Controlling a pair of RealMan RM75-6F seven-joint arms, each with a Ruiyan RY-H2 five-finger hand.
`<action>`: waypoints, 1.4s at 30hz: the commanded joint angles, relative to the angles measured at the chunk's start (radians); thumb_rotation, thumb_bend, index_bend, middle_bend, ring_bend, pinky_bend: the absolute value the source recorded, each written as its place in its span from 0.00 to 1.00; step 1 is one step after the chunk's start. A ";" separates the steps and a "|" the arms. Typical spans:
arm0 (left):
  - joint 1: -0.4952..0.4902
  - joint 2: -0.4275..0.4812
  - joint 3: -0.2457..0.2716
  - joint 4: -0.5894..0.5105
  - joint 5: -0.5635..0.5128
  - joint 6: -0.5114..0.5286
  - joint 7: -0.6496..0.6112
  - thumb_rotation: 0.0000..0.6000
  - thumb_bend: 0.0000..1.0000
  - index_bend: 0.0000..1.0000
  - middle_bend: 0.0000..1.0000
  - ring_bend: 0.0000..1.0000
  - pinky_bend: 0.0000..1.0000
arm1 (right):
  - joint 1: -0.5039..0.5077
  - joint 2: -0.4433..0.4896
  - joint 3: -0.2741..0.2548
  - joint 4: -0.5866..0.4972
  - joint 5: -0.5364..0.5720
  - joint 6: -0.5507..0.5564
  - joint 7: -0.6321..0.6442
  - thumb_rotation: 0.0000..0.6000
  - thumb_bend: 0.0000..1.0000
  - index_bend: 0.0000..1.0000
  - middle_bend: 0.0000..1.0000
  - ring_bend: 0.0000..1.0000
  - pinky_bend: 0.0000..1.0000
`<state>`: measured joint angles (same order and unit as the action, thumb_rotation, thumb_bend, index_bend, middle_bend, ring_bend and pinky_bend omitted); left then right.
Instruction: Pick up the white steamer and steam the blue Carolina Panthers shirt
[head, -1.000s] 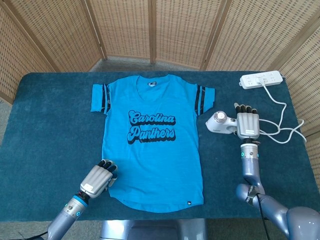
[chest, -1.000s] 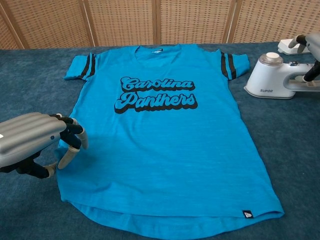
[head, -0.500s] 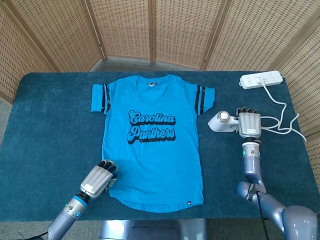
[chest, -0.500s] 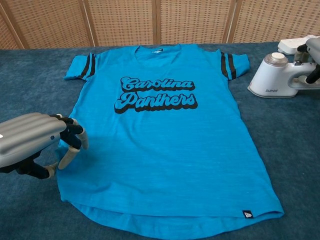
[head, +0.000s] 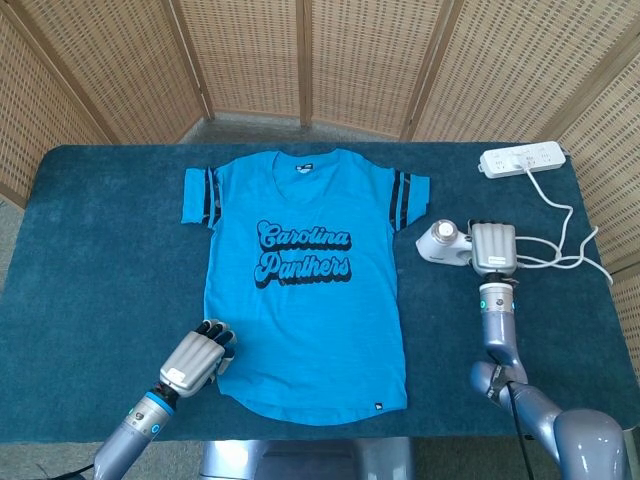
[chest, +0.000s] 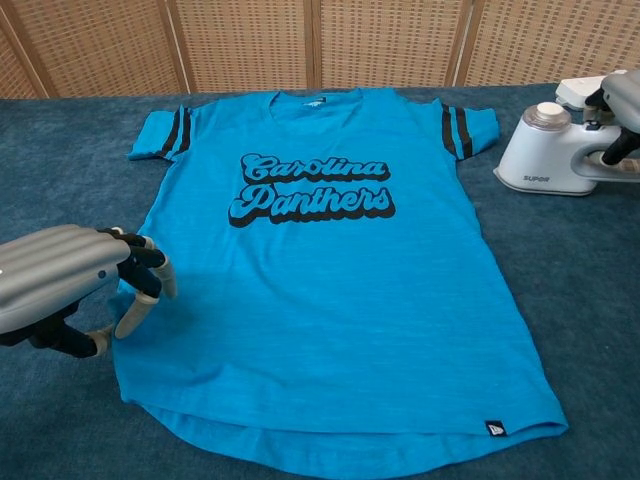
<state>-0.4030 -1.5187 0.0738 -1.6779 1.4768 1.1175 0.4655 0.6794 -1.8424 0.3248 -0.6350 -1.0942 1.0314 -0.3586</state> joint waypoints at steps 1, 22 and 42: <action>0.001 0.000 0.000 0.002 -0.001 0.001 -0.002 1.00 0.45 0.71 0.35 0.23 0.19 | 0.003 -0.007 0.001 0.011 -0.006 0.004 0.014 1.00 0.39 0.62 0.65 0.65 0.63; 0.005 0.003 0.002 0.010 0.006 0.009 -0.007 1.00 0.45 0.71 0.35 0.23 0.19 | -0.079 0.131 0.044 -0.280 0.021 0.023 0.192 1.00 0.38 0.72 0.72 0.73 0.71; 0.007 0.003 0.005 0.001 0.012 0.013 0.002 1.00 0.45 0.71 0.35 0.23 0.19 | -0.120 0.189 0.097 -0.534 0.134 0.027 0.266 1.00 0.38 0.71 0.71 0.73 0.71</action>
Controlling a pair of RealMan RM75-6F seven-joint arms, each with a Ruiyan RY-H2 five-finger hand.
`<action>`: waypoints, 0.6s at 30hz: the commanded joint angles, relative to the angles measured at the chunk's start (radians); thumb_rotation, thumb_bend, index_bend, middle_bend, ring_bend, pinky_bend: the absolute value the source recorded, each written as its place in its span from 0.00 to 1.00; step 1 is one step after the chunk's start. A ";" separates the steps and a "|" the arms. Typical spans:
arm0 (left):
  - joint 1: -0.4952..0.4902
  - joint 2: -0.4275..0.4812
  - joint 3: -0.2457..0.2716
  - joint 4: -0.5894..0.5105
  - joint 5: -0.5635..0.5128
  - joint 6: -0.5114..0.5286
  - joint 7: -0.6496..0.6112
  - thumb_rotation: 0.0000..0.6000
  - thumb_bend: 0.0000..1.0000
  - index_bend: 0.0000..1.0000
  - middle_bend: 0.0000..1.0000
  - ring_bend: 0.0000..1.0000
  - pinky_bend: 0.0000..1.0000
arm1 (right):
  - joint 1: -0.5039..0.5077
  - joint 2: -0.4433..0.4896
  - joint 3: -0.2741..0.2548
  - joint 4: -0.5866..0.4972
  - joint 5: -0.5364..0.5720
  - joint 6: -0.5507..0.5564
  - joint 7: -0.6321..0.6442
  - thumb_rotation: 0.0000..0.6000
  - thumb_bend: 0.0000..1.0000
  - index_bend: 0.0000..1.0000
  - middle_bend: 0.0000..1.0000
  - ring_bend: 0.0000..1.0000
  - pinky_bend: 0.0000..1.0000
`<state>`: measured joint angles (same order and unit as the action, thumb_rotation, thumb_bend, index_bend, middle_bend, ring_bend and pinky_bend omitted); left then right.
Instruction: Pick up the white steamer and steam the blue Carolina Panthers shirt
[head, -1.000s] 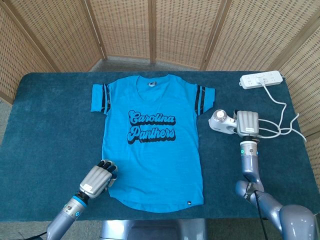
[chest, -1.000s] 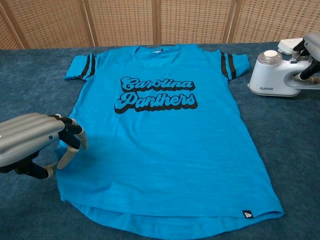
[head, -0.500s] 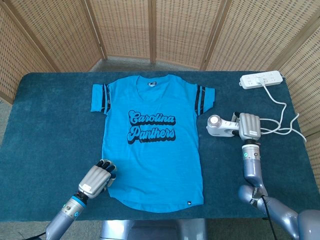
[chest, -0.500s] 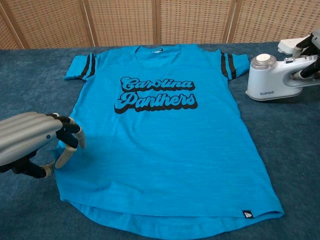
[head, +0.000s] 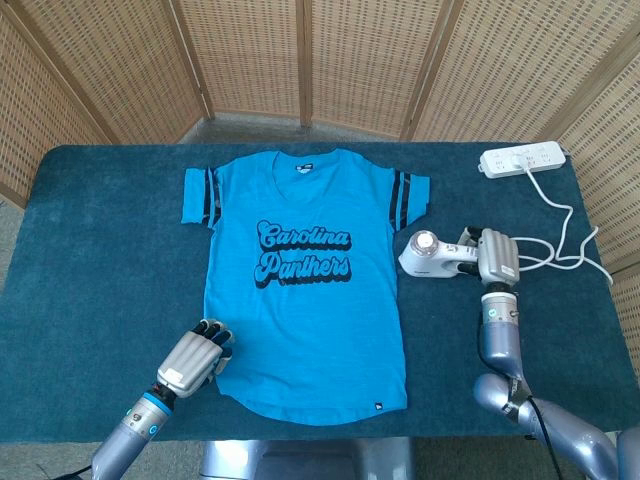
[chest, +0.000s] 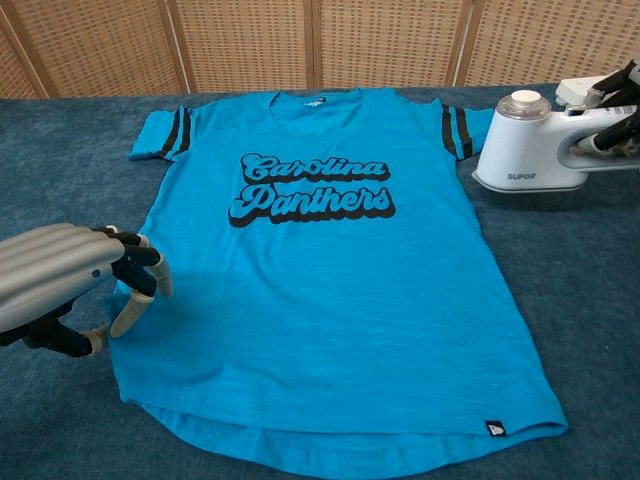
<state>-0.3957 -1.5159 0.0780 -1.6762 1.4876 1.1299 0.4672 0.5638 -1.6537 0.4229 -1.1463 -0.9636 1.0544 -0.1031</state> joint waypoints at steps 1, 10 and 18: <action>0.000 0.000 0.001 -0.001 0.002 0.000 0.000 1.00 0.45 0.71 0.35 0.23 0.19 | -0.005 0.001 -0.003 -0.031 0.001 0.008 0.012 1.00 0.38 0.71 0.71 0.73 0.70; 0.002 0.002 0.002 -0.002 0.012 0.006 -0.002 1.00 0.45 0.71 0.35 0.23 0.19 | -0.003 -0.012 -0.010 -0.125 0.006 0.047 -0.006 1.00 0.38 0.71 0.71 0.73 0.71; 0.003 0.001 0.006 0.002 0.020 0.008 -0.011 1.00 0.45 0.71 0.35 0.23 0.19 | 0.010 -0.058 -0.028 -0.185 -0.009 0.096 -0.040 1.00 0.38 0.71 0.71 0.73 0.70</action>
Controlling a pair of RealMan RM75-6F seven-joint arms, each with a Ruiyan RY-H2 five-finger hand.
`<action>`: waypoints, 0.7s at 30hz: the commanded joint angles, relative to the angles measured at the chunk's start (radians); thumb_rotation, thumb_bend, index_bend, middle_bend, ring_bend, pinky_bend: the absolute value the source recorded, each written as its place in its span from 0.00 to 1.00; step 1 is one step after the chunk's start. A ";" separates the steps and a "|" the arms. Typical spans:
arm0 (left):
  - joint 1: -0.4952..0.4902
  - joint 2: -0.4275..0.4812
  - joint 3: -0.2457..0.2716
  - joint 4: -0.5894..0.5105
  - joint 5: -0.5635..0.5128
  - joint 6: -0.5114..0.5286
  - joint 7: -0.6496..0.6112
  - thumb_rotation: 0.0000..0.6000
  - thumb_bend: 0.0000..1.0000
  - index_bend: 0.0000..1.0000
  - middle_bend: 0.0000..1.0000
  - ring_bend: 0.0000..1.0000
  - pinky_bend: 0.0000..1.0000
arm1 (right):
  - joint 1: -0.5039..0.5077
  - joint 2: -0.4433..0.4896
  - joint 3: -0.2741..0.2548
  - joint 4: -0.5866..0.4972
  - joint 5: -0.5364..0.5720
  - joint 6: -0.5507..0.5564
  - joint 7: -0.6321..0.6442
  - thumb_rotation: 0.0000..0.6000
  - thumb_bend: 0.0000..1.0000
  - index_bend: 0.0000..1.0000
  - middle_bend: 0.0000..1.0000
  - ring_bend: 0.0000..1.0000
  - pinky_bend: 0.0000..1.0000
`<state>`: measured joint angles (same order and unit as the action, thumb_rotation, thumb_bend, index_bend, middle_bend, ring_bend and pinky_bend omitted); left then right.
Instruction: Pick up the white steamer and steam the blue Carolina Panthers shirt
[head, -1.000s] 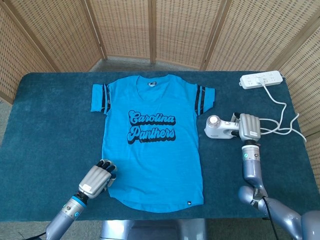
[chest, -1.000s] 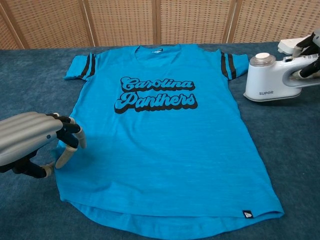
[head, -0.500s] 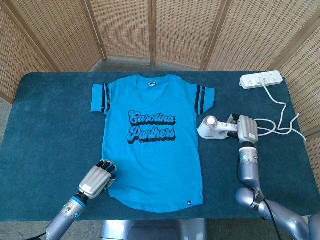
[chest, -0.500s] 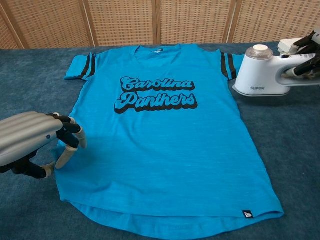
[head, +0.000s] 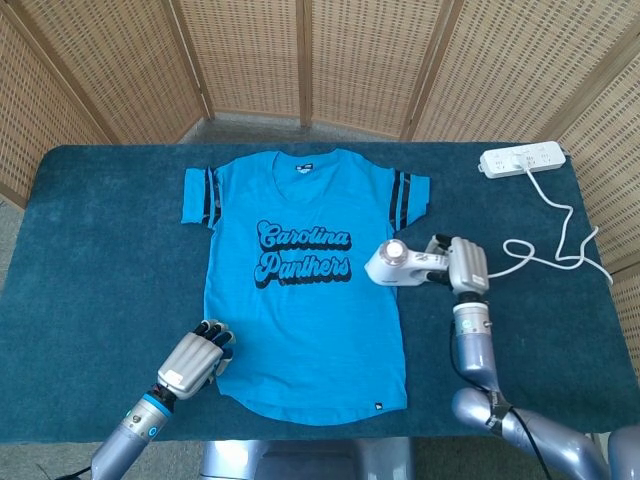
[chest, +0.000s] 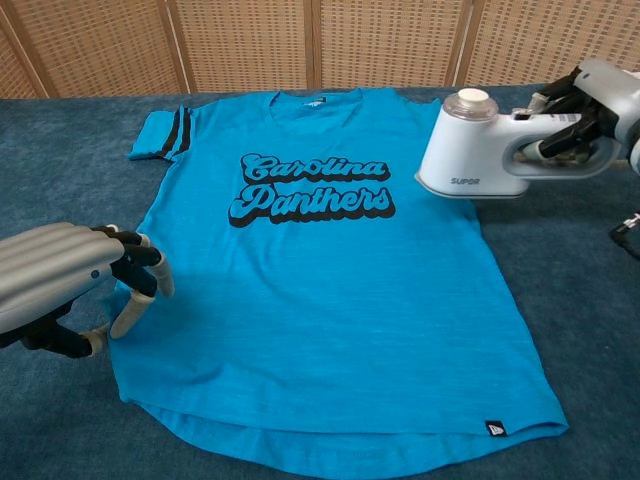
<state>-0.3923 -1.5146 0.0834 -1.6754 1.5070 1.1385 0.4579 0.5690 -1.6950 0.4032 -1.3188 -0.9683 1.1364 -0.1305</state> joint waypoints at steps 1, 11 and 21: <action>0.000 -0.001 0.000 0.002 0.001 -0.001 -0.002 1.00 0.45 0.71 0.35 0.23 0.19 | 0.007 -0.023 -0.011 -0.013 -0.006 0.018 -0.018 1.00 0.38 0.71 0.71 0.73 0.70; -0.006 -0.013 -0.006 0.013 -0.001 -0.011 -0.012 1.00 0.45 0.71 0.35 0.23 0.19 | 0.032 -0.096 -0.032 -0.009 -0.016 0.047 -0.066 1.00 0.38 0.71 0.71 0.73 0.70; -0.008 -0.023 -0.007 0.020 -0.003 -0.017 -0.015 1.00 0.45 0.71 0.35 0.23 0.19 | 0.054 -0.165 -0.046 0.019 -0.014 0.053 -0.109 1.00 0.38 0.71 0.71 0.73 0.69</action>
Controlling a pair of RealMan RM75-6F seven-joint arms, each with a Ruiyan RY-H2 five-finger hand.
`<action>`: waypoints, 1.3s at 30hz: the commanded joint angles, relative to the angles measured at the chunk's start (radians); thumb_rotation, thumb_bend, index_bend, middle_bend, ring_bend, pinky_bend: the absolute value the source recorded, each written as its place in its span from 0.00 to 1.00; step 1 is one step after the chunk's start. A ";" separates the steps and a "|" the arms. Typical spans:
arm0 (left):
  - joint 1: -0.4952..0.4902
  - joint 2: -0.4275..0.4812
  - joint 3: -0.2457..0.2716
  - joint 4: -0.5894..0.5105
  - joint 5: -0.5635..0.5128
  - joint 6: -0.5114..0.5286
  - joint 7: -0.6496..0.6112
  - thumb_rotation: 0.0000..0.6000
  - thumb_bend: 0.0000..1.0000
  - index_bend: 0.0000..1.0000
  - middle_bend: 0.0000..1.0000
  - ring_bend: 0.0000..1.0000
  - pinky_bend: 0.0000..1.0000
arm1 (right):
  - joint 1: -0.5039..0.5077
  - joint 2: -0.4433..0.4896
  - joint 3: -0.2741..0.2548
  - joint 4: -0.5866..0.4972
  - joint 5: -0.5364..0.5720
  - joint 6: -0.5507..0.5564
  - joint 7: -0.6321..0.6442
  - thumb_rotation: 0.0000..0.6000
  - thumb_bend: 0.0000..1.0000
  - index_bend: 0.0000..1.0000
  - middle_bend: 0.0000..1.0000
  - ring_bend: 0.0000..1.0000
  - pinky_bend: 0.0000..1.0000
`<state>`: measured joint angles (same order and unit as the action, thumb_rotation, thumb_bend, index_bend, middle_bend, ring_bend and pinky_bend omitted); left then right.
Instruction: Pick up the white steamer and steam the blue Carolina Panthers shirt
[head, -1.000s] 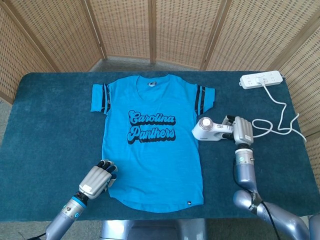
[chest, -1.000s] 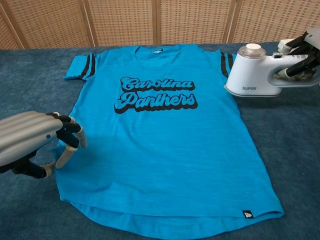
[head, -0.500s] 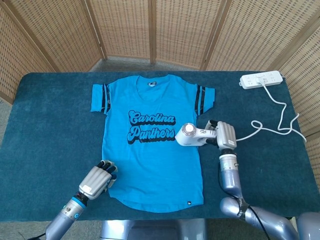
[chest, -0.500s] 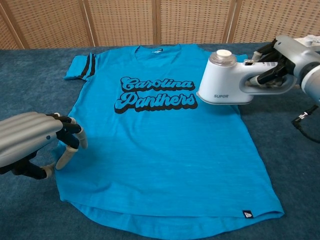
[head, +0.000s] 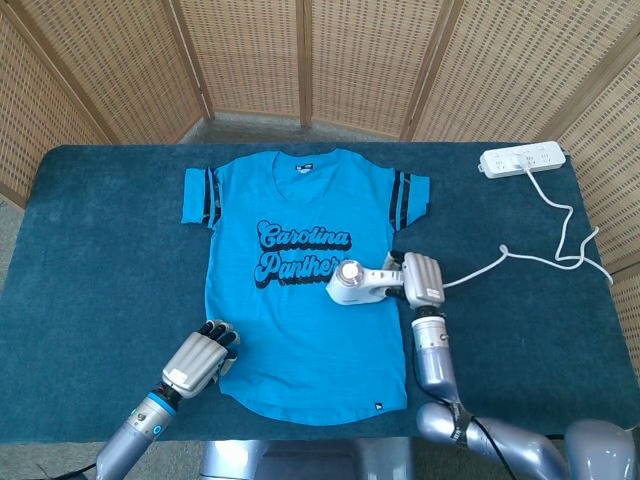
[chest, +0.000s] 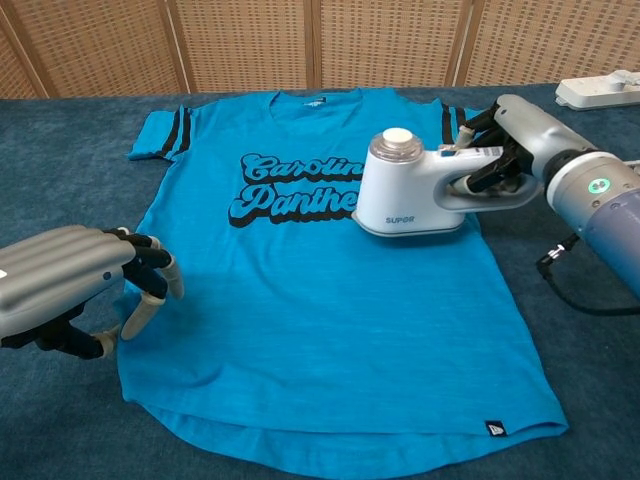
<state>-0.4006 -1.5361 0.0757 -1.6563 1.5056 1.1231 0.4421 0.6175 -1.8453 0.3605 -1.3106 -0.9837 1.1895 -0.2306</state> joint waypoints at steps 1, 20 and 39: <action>0.000 -0.002 0.000 0.001 -0.003 -0.003 0.001 1.00 0.45 0.71 0.35 0.23 0.19 | 0.009 -0.025 -0.006 0.018 0.003 -0.001 -0.013 1.00 0.38 0.71 0.71 0.73 0.69; 0.002 -0.008 0.003 0.008 -0.007 -0.004 0.000 1.00 0.45 0.71 0.35 0.23 0.19 | 0.046 -0.160 0.008 0.104 0.004 -0.004 -0.019 1.00 0.37 0.70 0.71 0.72 0.68; 0.005 -0.012 0.011 0.016 0.004 0.000 -0.001 1.00 0.45 0.71 0.35 0.23 0.19 | 0.026 -0.156 -0.012 0.121 -0.044 0.027 -0.058 1.00 0.37 0.70 0.70 0.72 0.68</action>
<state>-0.3956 -1.5483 0.0870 -1.6399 1.5101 1.1232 0.4410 0.6444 -2.0021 0.3490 -1.1887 -1.0271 1.2156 -0.2875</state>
